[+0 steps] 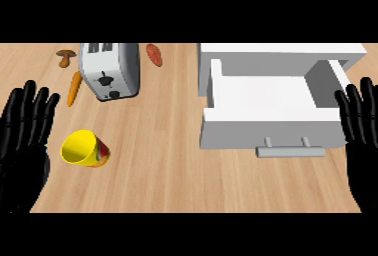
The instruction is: Pick up the cup, place it into the drawer and close the drawer
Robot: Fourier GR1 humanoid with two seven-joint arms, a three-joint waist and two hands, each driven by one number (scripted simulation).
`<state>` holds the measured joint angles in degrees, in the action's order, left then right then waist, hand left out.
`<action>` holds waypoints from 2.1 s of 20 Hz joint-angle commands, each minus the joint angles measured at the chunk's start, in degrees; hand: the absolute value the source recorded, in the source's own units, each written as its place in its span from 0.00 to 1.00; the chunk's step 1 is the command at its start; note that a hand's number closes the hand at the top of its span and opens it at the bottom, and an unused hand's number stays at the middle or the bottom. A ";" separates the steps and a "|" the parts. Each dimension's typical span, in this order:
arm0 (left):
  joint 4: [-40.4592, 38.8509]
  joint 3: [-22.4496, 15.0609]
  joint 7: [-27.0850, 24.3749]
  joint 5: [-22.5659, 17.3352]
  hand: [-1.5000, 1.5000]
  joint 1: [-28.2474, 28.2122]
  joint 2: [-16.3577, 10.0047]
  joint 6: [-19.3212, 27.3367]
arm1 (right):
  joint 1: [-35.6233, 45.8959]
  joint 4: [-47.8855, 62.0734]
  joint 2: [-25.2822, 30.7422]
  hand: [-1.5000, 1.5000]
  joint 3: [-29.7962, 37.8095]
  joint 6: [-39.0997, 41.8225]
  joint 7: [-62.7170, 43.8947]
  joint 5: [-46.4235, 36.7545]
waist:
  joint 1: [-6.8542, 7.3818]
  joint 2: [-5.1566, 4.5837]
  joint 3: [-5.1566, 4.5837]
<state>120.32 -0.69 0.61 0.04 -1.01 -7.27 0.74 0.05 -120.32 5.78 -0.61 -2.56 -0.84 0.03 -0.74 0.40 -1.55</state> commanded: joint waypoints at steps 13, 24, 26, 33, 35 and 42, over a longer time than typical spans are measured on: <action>-25.20 15.50 1.61 -38.29 0.00 5.19 -13.89 -26.95 | 5.11 3.24 3.41 0.00 -2.01 6.98 -8.18 4.62 | 0.44 -0.57 1.50; -46.09 17.51 -11.07 -25.60 0.00 5.55 -14.58 -36.90 | 12.65 13.88 5.65 0.00 4.18 10.90 -3.51 6.72 | 0.73 -0.50 1.52; -52.27 16.69 -14.46 -19.74 0.00 10.15 -13.94 -34.35 | 11.61 12.59 4.18 0.00 3.70 9.58 -2.09 5.51 | 0.44 -0.50 1.52; -66.03 15.97 -24.14 -10.31 0.00 13.97 -12.83 -31.55 | 12.54 15.21 4.50 0.00 4.60 10.53 -1.56 5.44 | 0.21 -0.60 1.50; -70.78 15.39 -29.03 -7.57 0.00 13.88 -12.30 -31.61 | 13.26 13.15 4.60 0.00 4.18 10.29 -2.78 5.11 | 0.13 -0.58 1.48; -87.55 16.10 -40.04 -2.55 0.00 18.19 -16.56 -32.83 | 10.00 11.74 4.20 0.00 3.78 11.63 -1.27 4.94 | 0.04 -0.61 1.47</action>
<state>41.29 15.39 -32.77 -5.79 16.72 -21.90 -31.10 12.11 -107.85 10.30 3.49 8.45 -3.74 5.59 -0.75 0.10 0.62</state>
